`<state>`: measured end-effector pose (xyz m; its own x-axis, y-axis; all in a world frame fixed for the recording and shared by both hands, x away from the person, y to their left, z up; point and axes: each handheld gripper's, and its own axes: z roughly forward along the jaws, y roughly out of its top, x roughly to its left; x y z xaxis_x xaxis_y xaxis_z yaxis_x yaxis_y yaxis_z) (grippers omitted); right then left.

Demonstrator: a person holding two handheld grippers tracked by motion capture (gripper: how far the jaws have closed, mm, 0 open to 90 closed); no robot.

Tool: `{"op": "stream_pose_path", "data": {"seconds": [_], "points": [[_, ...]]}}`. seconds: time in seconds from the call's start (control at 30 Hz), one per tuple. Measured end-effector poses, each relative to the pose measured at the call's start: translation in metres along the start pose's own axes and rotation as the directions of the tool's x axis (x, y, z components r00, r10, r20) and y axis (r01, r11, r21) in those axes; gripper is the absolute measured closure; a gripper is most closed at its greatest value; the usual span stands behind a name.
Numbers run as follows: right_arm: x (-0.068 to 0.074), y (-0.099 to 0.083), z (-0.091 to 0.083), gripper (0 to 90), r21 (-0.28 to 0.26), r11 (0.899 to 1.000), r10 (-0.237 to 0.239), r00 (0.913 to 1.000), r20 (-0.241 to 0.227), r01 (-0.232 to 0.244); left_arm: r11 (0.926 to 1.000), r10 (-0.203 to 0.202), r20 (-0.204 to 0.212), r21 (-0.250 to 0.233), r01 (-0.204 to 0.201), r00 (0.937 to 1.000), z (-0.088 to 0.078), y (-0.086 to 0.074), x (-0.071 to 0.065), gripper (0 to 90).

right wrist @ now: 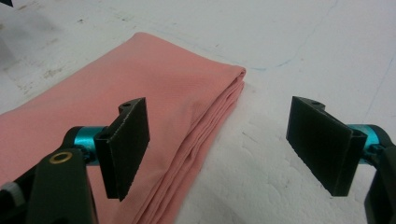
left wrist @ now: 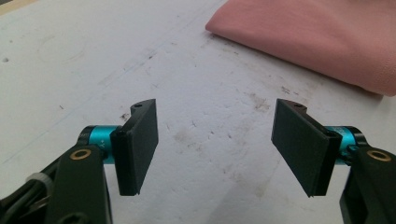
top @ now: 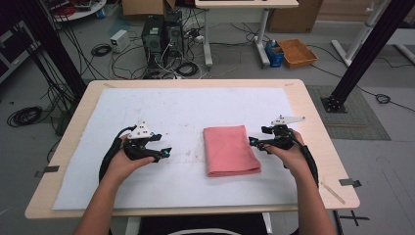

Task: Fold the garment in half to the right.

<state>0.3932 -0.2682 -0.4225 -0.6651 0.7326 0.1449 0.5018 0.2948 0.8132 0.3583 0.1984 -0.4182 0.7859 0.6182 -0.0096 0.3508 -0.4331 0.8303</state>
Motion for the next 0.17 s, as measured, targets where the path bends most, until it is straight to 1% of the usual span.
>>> {"op": "stream_pose_path", "data": {"seconds": [0.03, 0.13, 0.17], "points": [[-0.0004, 0.0002, -0.0002, 21.9, -0.002, 1.000, 0.000, 1.0000, -0.002, 0.000, 1.0000, -0.005, -0.002, 0.000, 0.005, 1.0000, 0.0003, -0.0002, -0.0003, 31.8], [-0.0016, 0.0001, -0.0005, 21.9, -0.002, 1.000, 0.002, 1.0000, 0.000, -0.002, 1.0000, 0.000, 0.004, 0.005, 0.000, 1.0000, 0.0009, -0.0006, 0.0012, 31.8], [-0.0022, 0.0000, -0.0005, 21.9, -0.004, 1.000, 0.001, 1.0000, -0.001, -0.001, 1.0000, -0.008, 0.003, 0.004, 0.008, 1.0000, 0.0010, -0.0009, 0.0013, 31.8]]}}
